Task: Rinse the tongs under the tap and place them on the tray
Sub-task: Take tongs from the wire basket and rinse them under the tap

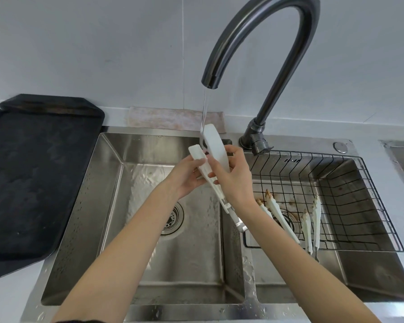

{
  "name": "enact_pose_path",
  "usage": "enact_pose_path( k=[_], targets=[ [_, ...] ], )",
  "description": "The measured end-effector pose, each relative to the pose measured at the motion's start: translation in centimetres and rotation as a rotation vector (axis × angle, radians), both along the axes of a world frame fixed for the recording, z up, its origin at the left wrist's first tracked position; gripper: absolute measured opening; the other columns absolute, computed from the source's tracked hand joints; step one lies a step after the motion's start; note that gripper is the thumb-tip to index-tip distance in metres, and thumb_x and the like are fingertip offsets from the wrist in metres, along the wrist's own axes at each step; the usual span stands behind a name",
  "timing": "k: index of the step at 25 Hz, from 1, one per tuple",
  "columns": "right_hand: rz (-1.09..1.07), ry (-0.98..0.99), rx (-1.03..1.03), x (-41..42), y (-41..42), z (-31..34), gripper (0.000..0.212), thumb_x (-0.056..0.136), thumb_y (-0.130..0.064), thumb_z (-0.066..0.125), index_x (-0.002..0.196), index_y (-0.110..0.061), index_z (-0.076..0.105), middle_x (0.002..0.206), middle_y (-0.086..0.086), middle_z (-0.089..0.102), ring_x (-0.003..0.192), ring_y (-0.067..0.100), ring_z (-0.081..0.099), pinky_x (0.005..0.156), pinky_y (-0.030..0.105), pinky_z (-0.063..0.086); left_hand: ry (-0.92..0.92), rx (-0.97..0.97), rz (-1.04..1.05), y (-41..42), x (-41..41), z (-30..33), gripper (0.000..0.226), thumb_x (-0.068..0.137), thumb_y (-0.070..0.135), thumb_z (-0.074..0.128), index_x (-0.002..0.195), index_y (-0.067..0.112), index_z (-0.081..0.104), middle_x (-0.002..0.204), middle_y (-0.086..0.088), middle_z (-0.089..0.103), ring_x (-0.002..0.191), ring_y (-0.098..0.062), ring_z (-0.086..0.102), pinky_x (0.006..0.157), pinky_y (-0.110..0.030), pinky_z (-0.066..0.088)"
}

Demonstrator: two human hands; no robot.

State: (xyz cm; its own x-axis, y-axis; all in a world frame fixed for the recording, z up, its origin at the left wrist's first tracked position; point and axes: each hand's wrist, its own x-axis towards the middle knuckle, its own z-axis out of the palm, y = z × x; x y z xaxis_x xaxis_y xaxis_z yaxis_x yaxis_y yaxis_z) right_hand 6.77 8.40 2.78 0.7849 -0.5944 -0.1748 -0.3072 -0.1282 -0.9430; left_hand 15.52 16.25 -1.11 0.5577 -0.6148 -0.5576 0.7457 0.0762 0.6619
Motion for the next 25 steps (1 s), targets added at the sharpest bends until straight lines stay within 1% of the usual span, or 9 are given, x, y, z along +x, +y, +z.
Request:
enact_pose_path(
  k=[4, 7, 12, 14, 17, 20, 21, 23, 25],
  targets=[
    [-0.063, 0.028, 0.06, -0.4, -0.6, -1.0, 0.035, 0.09, -0.027, 0.056, 0.123, -0.021, 0.045, 0.082, -0.005, 0.063, 0.056, 0.0, 0.062, 0.061, 0.018, 0.054, -0.024, 0.056, -0.074, -0.4, -0.5, -0.1, 0.046, 0.092, -0.002, 0.044, 0.132, 0.019, 0.041, 0.097, -0.005, 0.065, 0.063, -0.015, 0.067, 0.06, -0.034, 0.056],
    [-0.092, 0.049, 0.106, -0.9, -1.0, -2.0, 0.04, 0.093, -0.029, 0.05, 0.13, -0.015, 0.046, 0.088, 0.002, 0.066, 0.07, 0.01, 0.063, 0.068, 0.026, 0.054, -0.032, 0.102, -0.065, 0.0, -0.9, -0.6, 0.052, 0.092, -0.004, 0.044, 0.137, 0.02, 0.034, 0.125, -0.011, 0.059, 0.082, -0.022, 0.065, 0.076, -0.043, 0.054],
    [-0.026, 0.201, 0.203, -0.8, -0.8, -4.5, 0.044, 0.097, -0.032, 0.041, 0.137, -0.013, 0.041, 0.082, -0.006, 0.056, 0.07, 0.007, 0.057, 0.076, 0.028, 0.054, -0.068, 0.265, 0.008, 2.5, -0.7, -2.7, 0.047, 0.092, -0.004, 0.044, 0.136, 0.002, 0.028, 0.133, -0.014, 0.052, 0.11, -0.031, 0.059, 0.091, -0.044, 0.048],
    [-0.044, 0.267, 0.307, -0.5, -0.2, -5.8, 0.044, 0.098, -0.032, 0.039, 0.138, -0.012, 0.04, 0.089, -0.004, 0.053, 0.073, 0.007, 0.055, 0.074, 0.024, 0.054, -0.045, 0.316, 0.012, 3.6, -0.7, -3.6, 0.052, 0.091, -0.005, 0.046, 0.136, 0.003, 0.023, 0.125, -0.013, 0.054, 0.108, -0.029, 0.058, 0.092, -0.043, 0.048],
    [-0.075, 0.38, 0.442, 0.0, 0.6, -8.6, 0.046, 0.098, -0.032, 0.038, 0.14, -0.011, 0.039, 0.111, 0.004, 0.052, 0.079, 0.012, 0.054, 0.083, 0.033, 0.054, -0.057, 0.399, -0.037, 5.0, -1.2, -5.1, 0.057, 0.088, -0.006, 0.051, 0.135, 0.01, 0.024, 0.108, -0.01, 0.054, 0.104, -0.025, 0.056, 0.09, -0.039, 0.05],
    [-0.107, 0.498, 0.528, 0.2, 1.1, -11.3, 0.045, 0.099, -0.029, 0.038, 0.139, -0.01, 0.038, 0.097, 0.003, 0.054, 0.086, 0.019, 0.054, 0.098, 0.044, 0.049, -0.048, 0.458, -0.07, 5.9, -1.7, -6.4, 0.058, 0.088, -0.006, 0.05, 0.137, 0.014, 0.027, 0.112, -0.01, 0.053, 0.091, -0.018, 0.056, 0.071, -0.024, 0.045],
    [-0.118, 0.528, 0.552, 0.2, 1.2, -12.0, 0.041, 0.099, -0.026, 0.037, 0.135, -0.009, 0.042, 0.087, 0.002, 0.052, 0.084, 0.019, 0.054, 0.097, 0.044, 0.049, -0.042, 0.471, -0.077, 6.1, -1.9, -6.8, 0.057, 0.088, -0.006, 0.048, 0.138, 0.014, 0.028, 0.11, -0.009, 0.055, 0.086, -0.015, 0.055, 0.068, -0.022, 0.044],
    [-0.145, 0.567, 0.617, 0.2, 1.6, -13.0, 0.028, 0.098, -0.021, 0.036, 0.117, -0.007, 0.053, 0.073, 0.002, 0.048, 0.064, 0.013, 0.054, 0.074, 0.034, 0.052, -0.035, 0.503, -0.084, 6.4, -2.3, -7.9, 0.057, 0.088, -0.009, 0.044, 0.139, 0.014, 0.031, 0.1, -0.004, 0.057, 0.081, -0.011, 0.055, 0.066, -0.02, 0.044],
    [-0.17, 0.586, 0.684, 0.3, 2.1, -13.6, 0.021, 0.098, -0.017, 0.035, 0.101, -0.01, 0.054, 0.076, 0.003, 0.052, 0.062, 0.011, 0.056, 0.062, 0.025, 0.047, -0.054, 0.532, -0.08, 6.4, -2.8, -9.0, 0.058, 0.087, -0.011, 0.041, 0.14, 0.013, 0.034, 0.098, -0.003, 0.055, 0.08, -0.01, 0.054, 0.067, -0.02, 0.044]
  ],
)
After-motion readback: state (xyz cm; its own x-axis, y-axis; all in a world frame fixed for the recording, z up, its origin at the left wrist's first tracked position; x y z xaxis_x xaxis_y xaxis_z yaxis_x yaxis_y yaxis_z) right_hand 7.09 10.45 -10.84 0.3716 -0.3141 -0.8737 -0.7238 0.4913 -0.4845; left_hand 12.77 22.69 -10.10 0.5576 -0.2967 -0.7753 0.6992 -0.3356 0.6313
